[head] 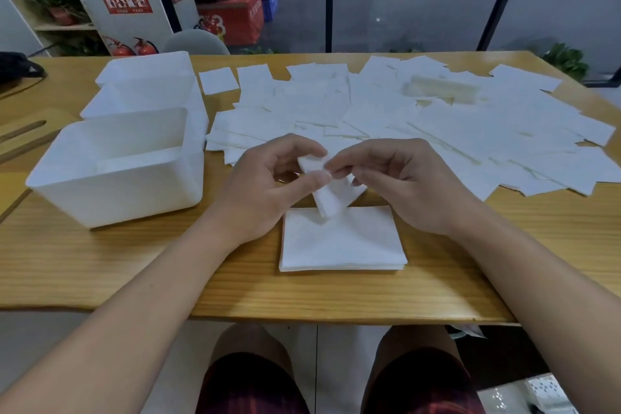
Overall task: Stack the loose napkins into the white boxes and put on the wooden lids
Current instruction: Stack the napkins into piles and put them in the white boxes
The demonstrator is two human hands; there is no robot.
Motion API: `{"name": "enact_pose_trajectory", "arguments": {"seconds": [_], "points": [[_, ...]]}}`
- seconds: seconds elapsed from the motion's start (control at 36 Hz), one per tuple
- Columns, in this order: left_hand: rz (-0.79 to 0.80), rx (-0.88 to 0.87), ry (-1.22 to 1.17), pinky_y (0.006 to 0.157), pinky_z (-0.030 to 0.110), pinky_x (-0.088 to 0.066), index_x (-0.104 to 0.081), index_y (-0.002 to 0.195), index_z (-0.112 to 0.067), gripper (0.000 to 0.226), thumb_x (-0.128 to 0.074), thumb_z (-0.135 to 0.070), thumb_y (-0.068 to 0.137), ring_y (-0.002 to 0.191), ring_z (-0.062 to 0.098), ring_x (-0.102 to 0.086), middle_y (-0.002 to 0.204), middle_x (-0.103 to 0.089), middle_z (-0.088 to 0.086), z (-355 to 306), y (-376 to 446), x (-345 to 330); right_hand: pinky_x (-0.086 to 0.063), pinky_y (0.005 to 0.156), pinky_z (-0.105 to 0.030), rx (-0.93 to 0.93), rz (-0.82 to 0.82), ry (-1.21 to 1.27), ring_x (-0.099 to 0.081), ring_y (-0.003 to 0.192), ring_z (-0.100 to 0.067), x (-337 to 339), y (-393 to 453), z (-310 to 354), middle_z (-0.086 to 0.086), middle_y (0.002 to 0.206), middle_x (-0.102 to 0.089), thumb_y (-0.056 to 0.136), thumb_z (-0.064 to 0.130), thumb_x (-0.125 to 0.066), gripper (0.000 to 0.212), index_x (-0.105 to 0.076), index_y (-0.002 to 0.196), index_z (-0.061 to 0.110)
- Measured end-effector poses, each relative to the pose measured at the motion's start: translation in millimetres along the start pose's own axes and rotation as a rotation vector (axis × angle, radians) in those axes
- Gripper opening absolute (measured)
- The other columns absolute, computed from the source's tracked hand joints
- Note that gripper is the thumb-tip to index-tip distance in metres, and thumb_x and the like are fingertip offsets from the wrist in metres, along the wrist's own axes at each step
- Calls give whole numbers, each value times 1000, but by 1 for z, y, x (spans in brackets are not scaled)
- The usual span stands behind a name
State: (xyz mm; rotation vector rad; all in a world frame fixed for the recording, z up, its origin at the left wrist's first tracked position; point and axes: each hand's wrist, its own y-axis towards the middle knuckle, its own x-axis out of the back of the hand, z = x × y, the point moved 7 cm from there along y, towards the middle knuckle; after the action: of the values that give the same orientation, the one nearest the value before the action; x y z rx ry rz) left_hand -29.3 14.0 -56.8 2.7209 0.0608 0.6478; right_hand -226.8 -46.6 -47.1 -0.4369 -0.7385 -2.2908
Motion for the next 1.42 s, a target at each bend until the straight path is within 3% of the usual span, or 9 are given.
{"name": "enact_pose_trajectory", "arguments": {"seconds": [0.22, 0.31, 0.44, 0.58, 0.83, 1.03, 1.14, 1.28, 1.42], "points": [[-26, -46, -176, 102, 44, -60, -72, 131, -13, 34, -73, 1, 101, 113, 25, -75, 117, -80, 4, -7, 0, 4, -49, 108, -33, 10, -95, -241, -49, 148, -11, 9, -2, 2, 19, 152, -58, 108, 23, -66, 44, -59, 150, 31], [-11, -88, -222, 101, 33, -58, -71, 132, -6, 33, -68, 7, 102, 118, 22, -73, 126, -78, 4, -13, -1, 2, -44, 114, -30, -5, -67, -233, -50, 147, -11, 5, -4, 5, 19, 148, -62, 108, 26, -66, 48, -54, 154, 32], [-89, -91, -232, 99, 31, -57, -76, 123, -3, 23, -68, 4, 102, 115, 22, -73, 117, -80, 7, -10, -2, 12, -56, 87, -42, -60, -239, -118, -71, 100, -18, 20, -4, -1, 3, 101, -74, 104, 21, -72, 27, -71, 130, 29], [-126, -8, -203, 67, 47, -56, -82, 116, -12, 16, -75, -11, 102, 80, 46, -67, 94, -76, 22, -7, -4, 18, -45, 63, -50, -132, -260, 185, -55, 67, -42, 30, -6, 1, -22, 75, -63, 104, 12, -72, 22, -74, 125, 19], [106, 240, -104, 53, 25, -47, -81, 117, -29, 17, -73, -22, 104, 51, 27, -53, 65, -59, 24, -1, -9, 9, -36, 50, -25, -473, 171, 209, -45, 48, -22, 17, -14, -11, -17, 60, -57, 101, 13, -74, 24, -76, 124, 21], [215, 323, -49, 49, 26, -42, -78, 119, -35, 19, -73, -26, 104, 48, 23, -45, 61, -55, 18, 6, -13, 7, -35, 50, -26, -492, 287, 67, -40, 49, -28, 9, -18, -9, -35, 69, -54, 97, 21, -79, 24, -76, 119, 29], [234, 268, 159, 73, 30, -55, -75, 115, -40, 17, -75, -29, 102, 54, 18, -58, 57, -65, 2, 10, -11, 3, -40, 53, -30, -450, 284, -49, -50, 56, -23, 8, -15, -14, -12, 66, -65, 93, 23, -84, 25, -76, 115, 33], [200, 206, 236, 88, 23, -44, -75, 113, -39, 18, -76, -24, 102, 58, 6, -62, 61, -67, 1, 13, -9, 7, -42, 62, -34, -382, 245, -164, -53, 59, -18, 9, -12, -16, -8, 68, -66, 91, 26, -87, 17, -79, 106, 32], [134, 165, 306, 76, 5, -39, -77, 108, -38, 16, -75, -22, 102, 60, 6, -61, 64, -71, 0, 14, -6, 10, -46, 74, -32, -267, 149, -245, -56, 78, -10, 14, -9, -2, 12, 103, -68, 85, 50, -88, 25, -79, 107, 40]]}}
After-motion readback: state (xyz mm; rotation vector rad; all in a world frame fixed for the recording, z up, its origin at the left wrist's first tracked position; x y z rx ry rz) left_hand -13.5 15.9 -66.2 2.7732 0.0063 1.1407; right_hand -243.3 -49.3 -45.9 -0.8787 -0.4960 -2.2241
